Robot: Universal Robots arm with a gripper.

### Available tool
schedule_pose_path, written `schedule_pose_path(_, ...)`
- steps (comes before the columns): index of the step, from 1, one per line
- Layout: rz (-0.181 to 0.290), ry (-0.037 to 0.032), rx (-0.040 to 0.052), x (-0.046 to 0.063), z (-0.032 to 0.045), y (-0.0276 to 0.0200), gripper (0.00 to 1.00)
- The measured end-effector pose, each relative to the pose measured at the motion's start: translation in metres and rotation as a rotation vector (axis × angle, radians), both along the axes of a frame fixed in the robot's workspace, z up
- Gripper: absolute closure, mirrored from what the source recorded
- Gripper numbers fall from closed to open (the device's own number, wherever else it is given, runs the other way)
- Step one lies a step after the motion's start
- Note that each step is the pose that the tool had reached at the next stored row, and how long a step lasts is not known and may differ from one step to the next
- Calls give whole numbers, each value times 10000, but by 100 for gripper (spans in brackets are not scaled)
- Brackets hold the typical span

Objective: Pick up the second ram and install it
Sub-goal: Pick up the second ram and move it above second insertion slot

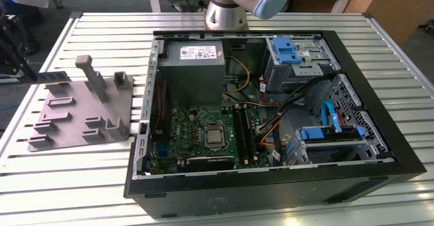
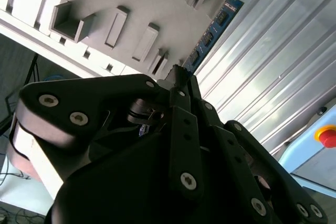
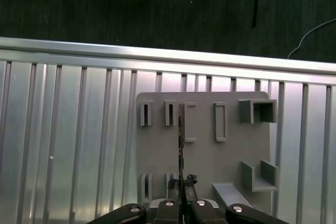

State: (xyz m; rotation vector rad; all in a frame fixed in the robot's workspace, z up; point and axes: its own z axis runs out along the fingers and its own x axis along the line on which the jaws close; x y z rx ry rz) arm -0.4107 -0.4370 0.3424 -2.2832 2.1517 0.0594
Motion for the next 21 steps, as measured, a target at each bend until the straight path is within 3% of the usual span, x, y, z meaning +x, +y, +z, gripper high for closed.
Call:
schedule_pose_path(2,-1,0,0,0,31,0,86)
schedule_pose_path(3,0,0,0,0,94,0,86)
schedule_pose_path(21,-1,0,6,0,335,0,86)
